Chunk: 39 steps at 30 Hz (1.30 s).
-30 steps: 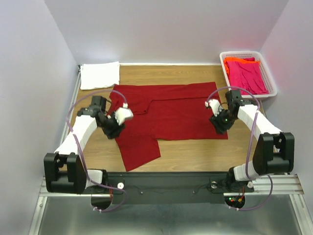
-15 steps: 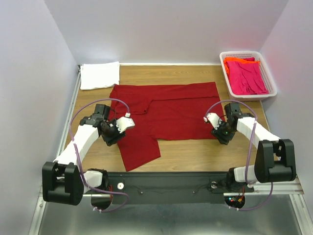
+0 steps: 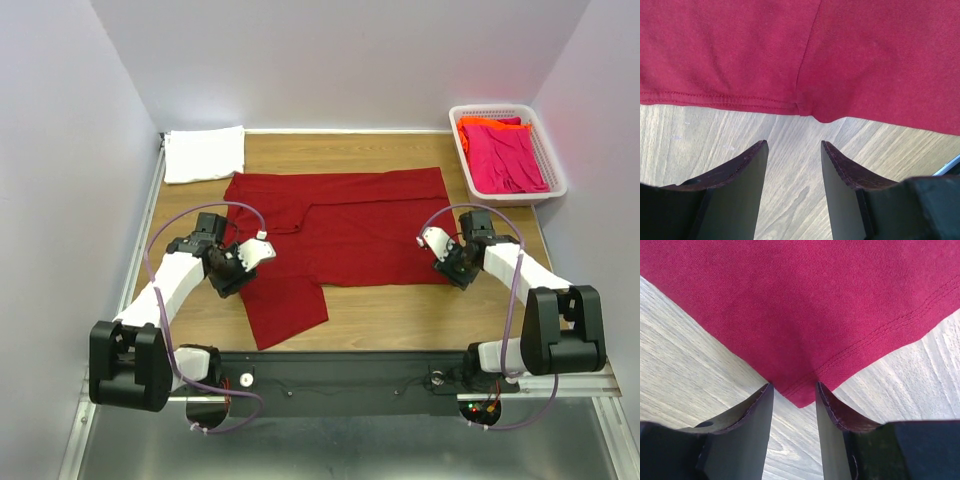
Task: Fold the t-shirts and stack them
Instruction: Fold the tshirt
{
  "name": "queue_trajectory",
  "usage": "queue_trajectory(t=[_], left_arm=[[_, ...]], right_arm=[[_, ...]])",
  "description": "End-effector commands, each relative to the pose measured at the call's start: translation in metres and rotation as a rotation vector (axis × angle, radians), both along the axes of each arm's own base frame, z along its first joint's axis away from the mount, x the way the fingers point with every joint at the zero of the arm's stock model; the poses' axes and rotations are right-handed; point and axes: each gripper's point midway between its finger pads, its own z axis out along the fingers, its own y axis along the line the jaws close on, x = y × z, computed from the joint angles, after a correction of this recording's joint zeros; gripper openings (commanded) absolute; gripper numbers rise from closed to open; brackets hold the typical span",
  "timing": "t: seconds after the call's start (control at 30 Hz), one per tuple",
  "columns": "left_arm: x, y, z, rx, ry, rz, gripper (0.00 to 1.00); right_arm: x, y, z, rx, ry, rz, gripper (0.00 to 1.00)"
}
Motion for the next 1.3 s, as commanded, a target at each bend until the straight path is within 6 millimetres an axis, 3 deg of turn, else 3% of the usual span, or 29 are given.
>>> queue_trajectory(t=[0.0,0.07,0.2,0.23,0.33,0.43,0.7,0.8,0.83,1.0,1.27], left_arm=[[0.002,-0.004,-0.002,-0.013,0.005,0.006,0.57],[0.005,-0.004,-0.001,-0.017,0.001,0.01,0.57],[0.003,-0.015,0.003,-0.051,-0.005,-0.029,0.57],[-0.003,-0.023,0.004,-0.054,-0.002,-0.07,0.57],[-0.013,-0.028,-0.002,-0.035,0.004,-0.11,0.57],[-0.021,-0.022,-0.023,0.024,0.026,-0.112,0.56],[-0.018,-0.014,-0.051,0.109,0.029,-0.108,0.56],[-0.019,-0.012,-0.059,0.129,0.039,-0.111,0.39],[-0.019,-0.012,-0.059,0.13,0.037,-0.111,0.28],[-0.023,-0.009,-0.049,0.13,0.016,-0.11,0.0],[-0.02,-0.012,-0.007,0.075,-0.041,-0.131,0.0]], right_arm=[[0.008,-0.003,-0.002,-0.021,-0.024,0.016,0.44],[0.004,-0.004,-0.009,-0.028,0.003,0.022,0.42],[-0.004,-0.007,-0.023,-0.043,0.058,0.019,0.27],[-0.005,-0.007,-0.025,-0.044,0.069,0.011,0.17],[-0.002,-0.006,-0.023,-0.034,0.061,-0.005,0.01],[0.003,-0.002,-0.015,-0.012,0.033,-0.013,0.01],[0.005,-0.001,-0.01,-0.006,0.041,-0.019,0.01],[0.006,-0.001,-0.007,-0.008,0.038,-0.021,0.01],[0.006,-0.002,-0.006,-0.012,0.036,-0.024,0.0],[0.009,-0.004,0.002,-0.016,0.02,-0.049,0.01],[0.016,-0.005,0.021,-0.018,-0.012,-0.052,0.01]])
